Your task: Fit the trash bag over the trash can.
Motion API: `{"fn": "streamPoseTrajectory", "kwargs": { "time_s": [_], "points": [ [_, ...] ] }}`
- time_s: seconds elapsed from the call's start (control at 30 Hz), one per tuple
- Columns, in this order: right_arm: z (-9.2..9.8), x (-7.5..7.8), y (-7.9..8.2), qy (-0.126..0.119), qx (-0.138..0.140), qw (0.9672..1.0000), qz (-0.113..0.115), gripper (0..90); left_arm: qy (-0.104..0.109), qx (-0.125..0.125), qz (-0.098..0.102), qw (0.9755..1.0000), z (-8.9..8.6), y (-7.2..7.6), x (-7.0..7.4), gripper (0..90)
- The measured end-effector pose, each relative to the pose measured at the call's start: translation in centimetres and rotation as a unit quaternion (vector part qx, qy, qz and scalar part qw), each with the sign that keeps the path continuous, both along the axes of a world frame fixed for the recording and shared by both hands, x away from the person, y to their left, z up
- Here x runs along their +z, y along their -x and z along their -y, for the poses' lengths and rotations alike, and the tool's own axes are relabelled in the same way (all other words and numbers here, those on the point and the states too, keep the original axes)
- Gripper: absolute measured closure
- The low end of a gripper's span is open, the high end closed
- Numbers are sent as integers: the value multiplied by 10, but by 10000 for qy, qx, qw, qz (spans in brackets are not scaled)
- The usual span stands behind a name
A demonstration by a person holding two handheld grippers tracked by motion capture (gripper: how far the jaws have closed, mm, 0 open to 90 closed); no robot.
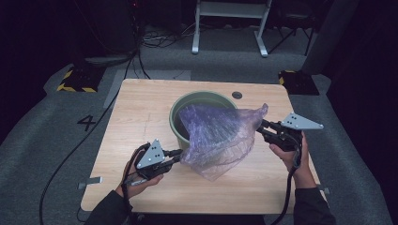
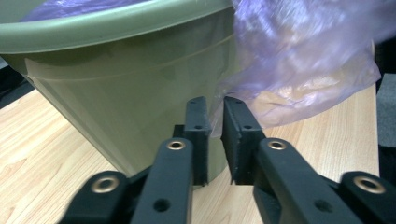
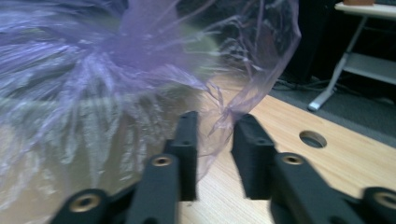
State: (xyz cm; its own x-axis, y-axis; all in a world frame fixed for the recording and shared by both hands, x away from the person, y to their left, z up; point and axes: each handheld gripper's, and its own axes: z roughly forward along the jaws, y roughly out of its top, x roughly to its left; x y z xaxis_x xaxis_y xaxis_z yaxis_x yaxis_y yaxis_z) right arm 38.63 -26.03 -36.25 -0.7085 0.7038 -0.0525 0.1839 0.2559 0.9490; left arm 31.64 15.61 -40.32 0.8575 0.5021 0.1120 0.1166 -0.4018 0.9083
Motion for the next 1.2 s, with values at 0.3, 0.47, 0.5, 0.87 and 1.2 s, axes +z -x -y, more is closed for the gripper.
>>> {"fn": "streamPoseTrajectory", "kwargs": {
  "time_s": [0.3, 0.47, 0.5, 0.87, 1.2],
  "points": [
    [-1, 1, 1, -8, 40, 9997, 223, 876, 227, 198, -88, 9995, -7, 7, 9, 250],
    [-6, 1, 3, 63, 73, 9995, 316, 899, 278, 51, -71, 9996, -8, 16, 17, 164],
    [-7, 1, 3, 96, 61, 9994, 333, 900, 286, 31, -54, 9996, -8, 18, 19, 160],
    [-5, 3, 6, 166, -35, 9988, 454, 900, 361, -29, 67, 9993, -19, 36, 25, 155],
    [-9, 7, 8, 234, -29, 9983, 527, 900, 421, -207, 415, 9980, -14, 33, 62, 153]
  ]
}}
